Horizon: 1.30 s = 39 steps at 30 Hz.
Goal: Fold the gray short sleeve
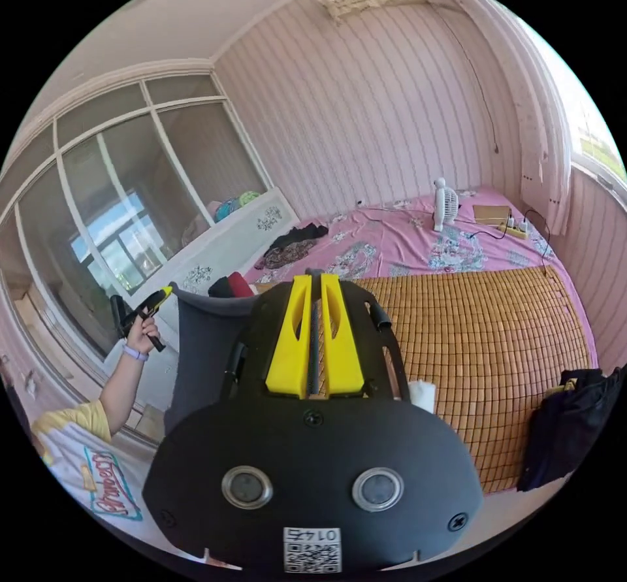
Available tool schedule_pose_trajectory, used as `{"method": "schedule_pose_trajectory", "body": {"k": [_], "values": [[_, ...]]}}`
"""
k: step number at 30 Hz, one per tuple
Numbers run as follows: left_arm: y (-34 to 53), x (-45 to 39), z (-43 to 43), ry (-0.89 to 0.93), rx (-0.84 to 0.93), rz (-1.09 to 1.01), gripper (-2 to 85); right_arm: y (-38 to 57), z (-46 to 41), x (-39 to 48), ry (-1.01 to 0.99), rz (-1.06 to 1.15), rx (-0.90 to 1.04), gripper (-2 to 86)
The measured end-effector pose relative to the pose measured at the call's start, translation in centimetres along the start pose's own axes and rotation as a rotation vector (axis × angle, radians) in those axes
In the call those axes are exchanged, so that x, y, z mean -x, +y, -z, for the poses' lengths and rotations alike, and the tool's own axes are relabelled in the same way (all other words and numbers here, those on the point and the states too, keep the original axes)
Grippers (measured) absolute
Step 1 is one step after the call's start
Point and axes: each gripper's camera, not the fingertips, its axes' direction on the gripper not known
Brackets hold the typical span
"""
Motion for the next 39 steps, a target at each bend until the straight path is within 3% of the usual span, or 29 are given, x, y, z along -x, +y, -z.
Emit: {"method": "schedule_pose_trajectory", "body": {"k": [5, 11, 13, 20, 24, 27, 32, 39], "values": [[-5.4, -1.8, -0.9, 0.039, -0.175, -0.038, -1.0, -6.8, 1.8, 0.1, 0.006, 0.057, -0.260, 1.5], [-5.0, -3.2, -2.6, 0.077, -0.163, -0.139, -1.0, -4.7, 0.5, -0.8, 0.033, 0.155, -0.305, 1.8], [-2.7, -1.9, -4.7, 0.070, -0.112, -0.118, -1.0, -2.2, -1.8, -2.9, 0.080, 0.124, -0.241, 1.8], [10.6, 4.5, -15.6, -0.065, 0.340, 0.010, -1.0, 10.5, -12.2, -14.5, 0.125, -0.217, 0.145, 1.8], [18.2, 8.4, -20.6, -0.059, 0.579, 0.224, -1.0, 16.4, -16.3, -19.1, 0.130, -0.406, 0.322, 1.8], [21.5, 9.7, -22.2, -0.087, 0.643, 0.301, -1.0, 19.8, -17.9, -20.9, 0.136, -0.474, 0.404, 1.9], [24.2, 9.6, -23.8, -0.172, 0.776, 0.245, -1.0, 22.9, -18.8, -22.1, 0.178, -0.468, 0.517, 2.2], [25.7, 9.2, -25.1, -0.209, 0.848, 0.221, -0.9, 24.4, -18.1, -23.4, 0.261, -0.519, 0.531, 3.2]]}}
